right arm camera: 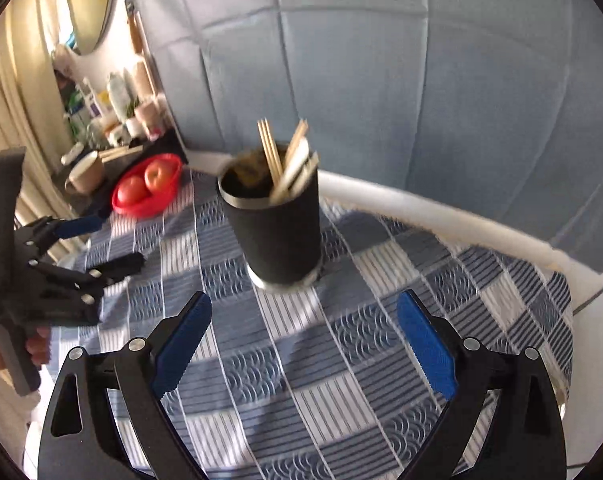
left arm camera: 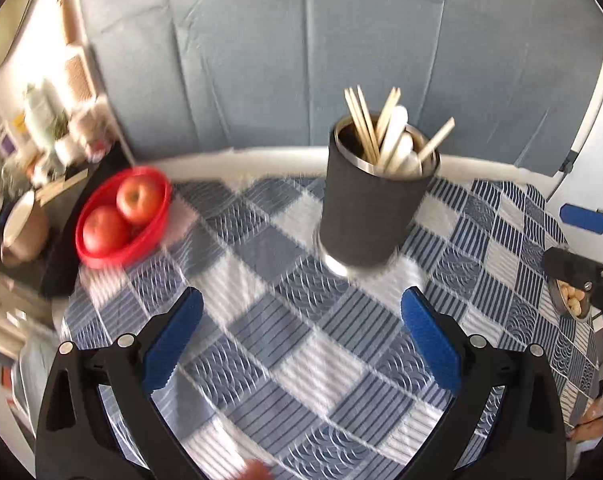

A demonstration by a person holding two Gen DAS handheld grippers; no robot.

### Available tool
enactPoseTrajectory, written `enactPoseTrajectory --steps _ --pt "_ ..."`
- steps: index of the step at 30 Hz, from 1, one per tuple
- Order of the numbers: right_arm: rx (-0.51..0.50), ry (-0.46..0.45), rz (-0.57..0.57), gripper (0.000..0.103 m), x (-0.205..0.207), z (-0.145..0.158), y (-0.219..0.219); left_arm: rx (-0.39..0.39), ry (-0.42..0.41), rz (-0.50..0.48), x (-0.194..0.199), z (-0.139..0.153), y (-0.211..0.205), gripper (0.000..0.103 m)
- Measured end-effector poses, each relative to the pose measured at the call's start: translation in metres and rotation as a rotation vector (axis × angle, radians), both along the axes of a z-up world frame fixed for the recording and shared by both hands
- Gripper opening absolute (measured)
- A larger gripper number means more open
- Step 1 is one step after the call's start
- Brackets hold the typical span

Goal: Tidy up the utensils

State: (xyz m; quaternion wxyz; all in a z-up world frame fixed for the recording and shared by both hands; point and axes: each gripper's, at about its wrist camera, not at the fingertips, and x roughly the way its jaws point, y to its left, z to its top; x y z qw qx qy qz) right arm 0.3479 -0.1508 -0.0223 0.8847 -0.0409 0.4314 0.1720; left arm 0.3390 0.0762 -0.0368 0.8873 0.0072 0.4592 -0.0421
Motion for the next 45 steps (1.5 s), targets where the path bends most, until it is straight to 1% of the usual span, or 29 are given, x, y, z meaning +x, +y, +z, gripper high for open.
enactPoseTrajectory --steps 3,6,8,11,13,15,17,18,19,21,24,26,30,32,34,40,45 --pt "0.008 0.036 0.004 0.09 -0.013 -0.018 -0.014 0.024 0.003 0.037 -0.02 -0.006 -0.01 0.097" --pt "0.02 0.035 0.005 0.09 -0.028 -0.024 -0.026 0.012 0.006 0.066 -0.041 -0.008 -0.017 0.097" --pt "0.032 0.032 -0.004 0.09 -0.04 -0.022 -0.036 -0.002 0.008 0.079 -0.056 -0.007 -0.024 0.097" --pt "0.048 0.032 -0.013 0.09 -0.056 -0.015 -0.05 0.019 -0.004 0.131 -0.082 -0.003 -0.037 0.097" --pt "0.053 0.039 -0.017 0.09 -0.069 -0.012 -0.058 0.018 -0.007 0.16 -0.102 0.001 -0.049 0.097" --pt "0.034 0.051 -0.036 0.09 -0.084 -0.011 -0.068 0.023 0.001 0.162 -0.117 0.004 -0.061 0.097" --pt "0.009 0.037 -0.004 0.09 -0.103 -0.009 -0.075 0.014 0.004 0.168 -0.132 0.008 -0.073 0.097" --pt "0.003 0.039 0.006 0.09 -0.109 -0.008 -0.078 -0.006 0.01 0.173 -0.141 0.011 -0.079 0.097" --pt "0.009 0.046 0.014 0.09 -0.113 -0.007 -0.082 -0.024 0.021 0.172 -0.148 0.013 -0.084 0.097" --pt "0.071 0.087 0.002 0.091 -0.126 -0.004 -0.096 -0.066 0.03 0.164 -0.161 0.019 -0.093 0.097" --pt "0.122 0.126 -0.032 0.091 -0.141 -0.003 -0.109 -0.044 0.016 0.16 -0.175 0.027 -0.107 0.097" --pt "0.137 0.135 -0.042 0.091 -0.151 -0.001 -0.114 -0.039 0.01 0.164 -0.181 0.031 -0.111 0.097" --pt "0.105 0.109 -0.047 0.091 -0.161 0.005 -0.116 0.028 -0.007 0.153 -0.187 0.036 -0.121 0.097" --pt "0.104 0.102 -0.066 0.091 -0.161 0.007 -0.118 0.011 -0.005 0.154 -0.185 0.036 -0.119 0.097" --pt "0.109 0.1 -0.075 0.091 -0.16 0.008 -0.119 0.013 0.002 0.164 -0.183 0.036 -0.116 0.097" --pt "0.09 0.099 -0.061 0.091 -0.158 0.008 -0.114 -0.024 0.018 0.179 -0.18 0.031 -0.109 0.097" --pt "0.075 0.082 -0.069 0.091 -0.156 0.011 -0.112 -0.028 0.021 0.175 -0.179 0.03 -0.109 0.097"
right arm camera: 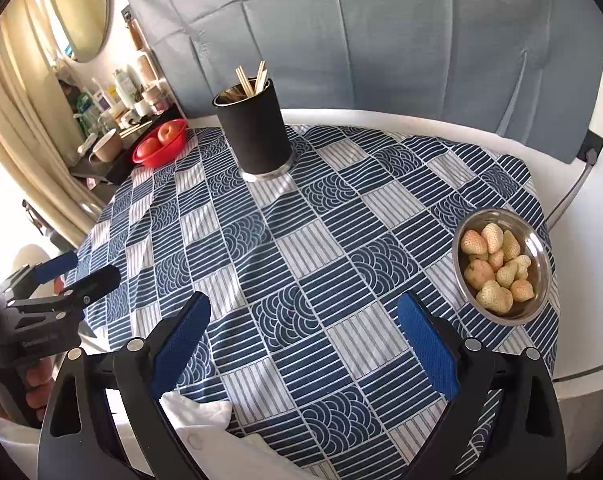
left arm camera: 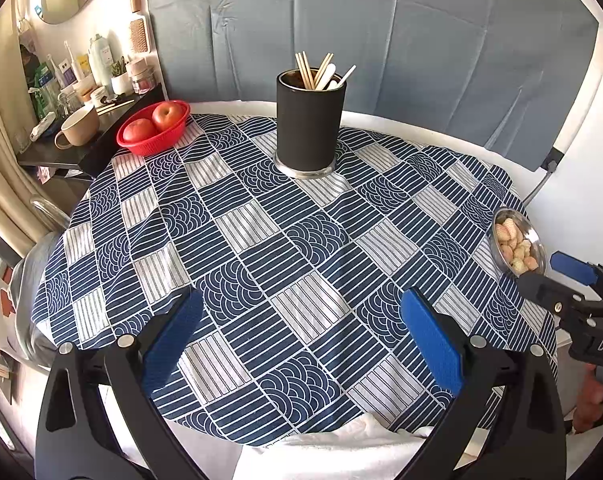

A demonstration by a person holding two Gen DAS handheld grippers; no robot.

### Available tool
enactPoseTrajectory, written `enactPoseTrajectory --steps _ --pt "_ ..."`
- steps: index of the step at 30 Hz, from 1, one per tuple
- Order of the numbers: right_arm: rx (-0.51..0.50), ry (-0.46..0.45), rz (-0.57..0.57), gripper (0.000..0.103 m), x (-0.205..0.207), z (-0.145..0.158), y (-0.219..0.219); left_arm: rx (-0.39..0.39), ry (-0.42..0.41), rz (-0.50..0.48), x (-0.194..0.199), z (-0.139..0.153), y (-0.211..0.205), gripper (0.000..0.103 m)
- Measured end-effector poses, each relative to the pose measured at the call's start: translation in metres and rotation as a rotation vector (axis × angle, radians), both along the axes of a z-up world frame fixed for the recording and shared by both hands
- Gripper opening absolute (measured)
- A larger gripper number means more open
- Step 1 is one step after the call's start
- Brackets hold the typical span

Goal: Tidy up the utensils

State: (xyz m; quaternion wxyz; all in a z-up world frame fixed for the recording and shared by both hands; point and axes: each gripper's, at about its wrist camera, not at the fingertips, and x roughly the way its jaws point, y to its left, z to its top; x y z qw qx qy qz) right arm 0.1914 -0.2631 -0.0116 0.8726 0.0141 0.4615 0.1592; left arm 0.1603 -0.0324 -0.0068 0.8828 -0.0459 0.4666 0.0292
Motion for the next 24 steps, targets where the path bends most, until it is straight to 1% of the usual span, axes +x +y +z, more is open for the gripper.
enactPoseTrajectory --steps 5,8,11,18,20,24 --pt "-0.003 0.002 0.004 0.091 -0.0002 0.0006 0.0016 0.022 0.005 0.003 0.0003 -0.0013 -0.0022 0.097" --pt "-0.011 0.004 0.021 0.091 -0.0003 -0.0006 0.0041 0.013 0.003 0.016 -0.0009 -0.0006 -0.0008 0.097" --pt "-0.003 0.003 0.027 0.091 0.0003 -0.0014 0.0049 0.022 -0.007 0.025 -0.0021 0.0017 0.0004 0.097" --pt "0.012 -0.006 0.035 0.091 0.0001 -0.0018 0.0039 0.018 0.005 0.007 -0.0025 -0.0008 -0.0032 0.097" --pt "0.006 -0.011 0.033 0.091 -0.0012 -0.0009 0.0042 0.025 0.007 0.014 -0.0029 -0.0018 -0.0034 0.097" --pt "0.008 -0.017 0.045 0.091 -0.0028 0.0002 0.004 0.007 0.02 0.027 -0.0035 -0.0043 -0.0006 0.097"
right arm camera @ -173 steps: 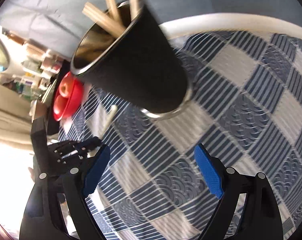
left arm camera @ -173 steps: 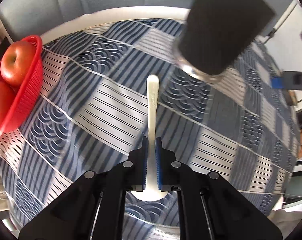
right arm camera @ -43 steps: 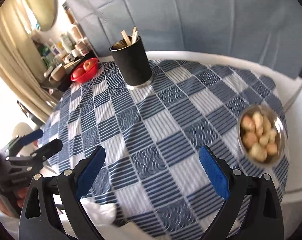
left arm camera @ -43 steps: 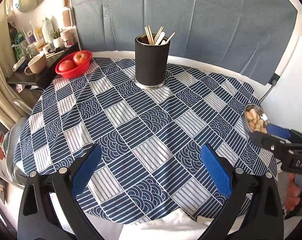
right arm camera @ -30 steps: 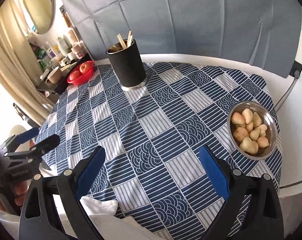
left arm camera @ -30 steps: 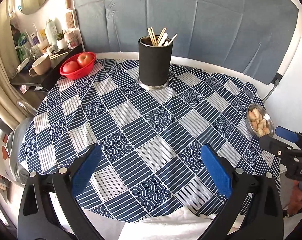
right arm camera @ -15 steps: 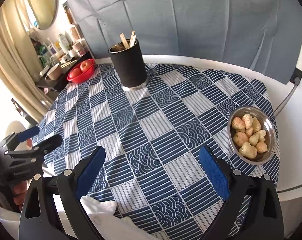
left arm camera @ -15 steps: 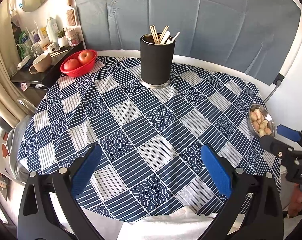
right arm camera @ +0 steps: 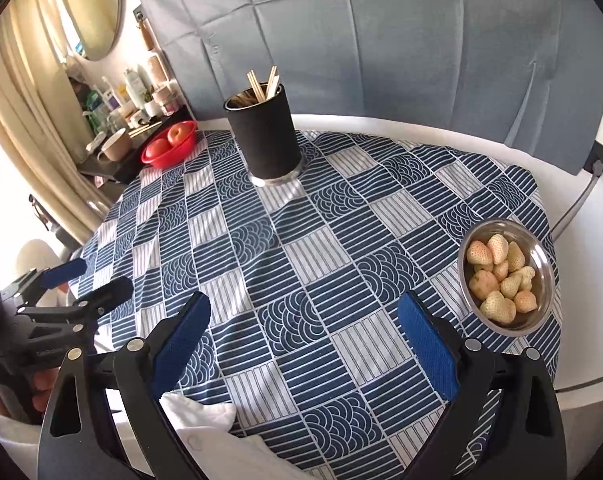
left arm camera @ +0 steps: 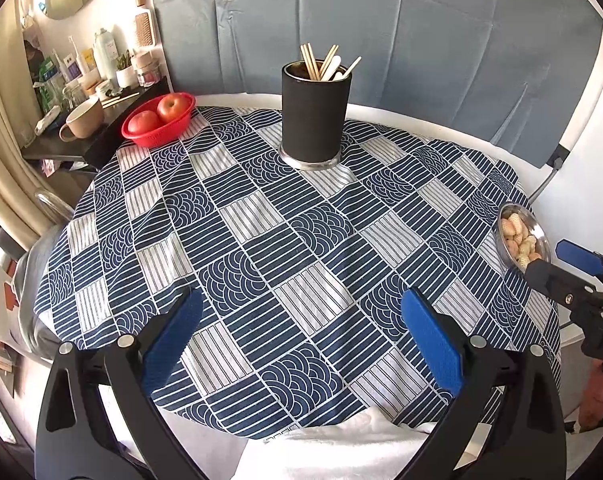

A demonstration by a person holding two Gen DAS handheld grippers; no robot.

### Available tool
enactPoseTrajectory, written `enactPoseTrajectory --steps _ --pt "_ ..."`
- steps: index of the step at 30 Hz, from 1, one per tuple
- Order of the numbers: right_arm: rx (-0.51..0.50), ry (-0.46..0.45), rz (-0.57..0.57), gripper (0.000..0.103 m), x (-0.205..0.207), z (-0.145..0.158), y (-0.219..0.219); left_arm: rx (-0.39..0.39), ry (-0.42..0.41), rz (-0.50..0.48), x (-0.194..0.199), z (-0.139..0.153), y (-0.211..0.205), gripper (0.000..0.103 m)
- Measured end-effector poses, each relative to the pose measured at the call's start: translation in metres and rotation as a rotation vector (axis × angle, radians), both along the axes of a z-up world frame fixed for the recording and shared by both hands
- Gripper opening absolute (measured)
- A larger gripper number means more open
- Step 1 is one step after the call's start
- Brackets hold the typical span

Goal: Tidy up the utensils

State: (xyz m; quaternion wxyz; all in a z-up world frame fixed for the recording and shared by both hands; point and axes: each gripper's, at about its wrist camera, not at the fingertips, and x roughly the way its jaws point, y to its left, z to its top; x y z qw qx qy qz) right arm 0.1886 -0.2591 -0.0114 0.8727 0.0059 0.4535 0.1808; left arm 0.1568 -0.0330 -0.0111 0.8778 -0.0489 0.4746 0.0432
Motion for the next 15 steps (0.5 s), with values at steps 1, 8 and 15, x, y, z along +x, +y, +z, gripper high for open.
enactPoseTrajectory --steps 1,8,15 --pt "0.005 0.003 0.007 0.091 -0.0001 -0.0002 -0.0002 -0.001 -0.001 0.001 -0.0006 0.0002 0.0005 0.097" --pt "0.008 0.005 0.02 0.091 -0.0032 0.0014 -0.0005 0.013 -0.001 -0.013 -0.0026 0.0008 -0.0028 0.097" --pt "0.003 -0.004 0.023 0.091 -0.0066 0.003 0.001 0.008 0.002 -0.013 -0.0024 0.0015 -0.0011 0.097"
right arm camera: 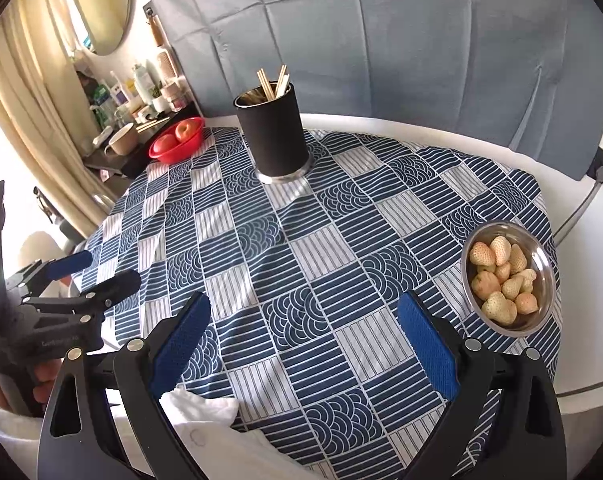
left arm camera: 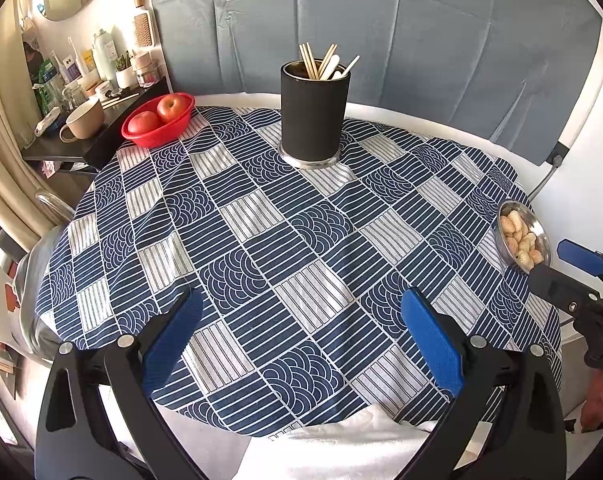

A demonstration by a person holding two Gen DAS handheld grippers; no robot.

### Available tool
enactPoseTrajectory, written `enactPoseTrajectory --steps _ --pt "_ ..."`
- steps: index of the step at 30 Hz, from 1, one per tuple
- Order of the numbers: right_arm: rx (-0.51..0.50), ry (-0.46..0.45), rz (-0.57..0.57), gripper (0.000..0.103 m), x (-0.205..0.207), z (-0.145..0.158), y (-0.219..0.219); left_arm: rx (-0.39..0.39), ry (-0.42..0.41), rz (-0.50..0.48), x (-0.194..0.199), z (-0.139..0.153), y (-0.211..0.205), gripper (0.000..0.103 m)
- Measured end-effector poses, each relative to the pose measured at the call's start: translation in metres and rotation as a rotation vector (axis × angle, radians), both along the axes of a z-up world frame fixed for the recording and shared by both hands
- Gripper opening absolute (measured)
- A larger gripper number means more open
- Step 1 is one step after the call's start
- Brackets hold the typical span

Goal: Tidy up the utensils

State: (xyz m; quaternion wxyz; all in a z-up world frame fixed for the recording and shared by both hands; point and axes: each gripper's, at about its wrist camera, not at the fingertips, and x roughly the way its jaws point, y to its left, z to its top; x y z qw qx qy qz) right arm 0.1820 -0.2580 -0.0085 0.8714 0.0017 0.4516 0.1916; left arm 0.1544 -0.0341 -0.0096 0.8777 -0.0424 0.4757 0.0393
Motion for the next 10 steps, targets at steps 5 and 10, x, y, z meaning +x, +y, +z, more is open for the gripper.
enactPoseTrajectory --steps 5,10 --pt "0.025 0.042 0.009 0.091 0.0044 -0.0058 0.0008 0.009 -0.017 -0.046 0.0013 0.003 -0.0036 0.097" --pt "0.017 0.059 0.012 0.091 0.0079 -0.0087 0.0037 0.016 -0.008 -0.058 0.0073 0.0004 0.0021 0.097"
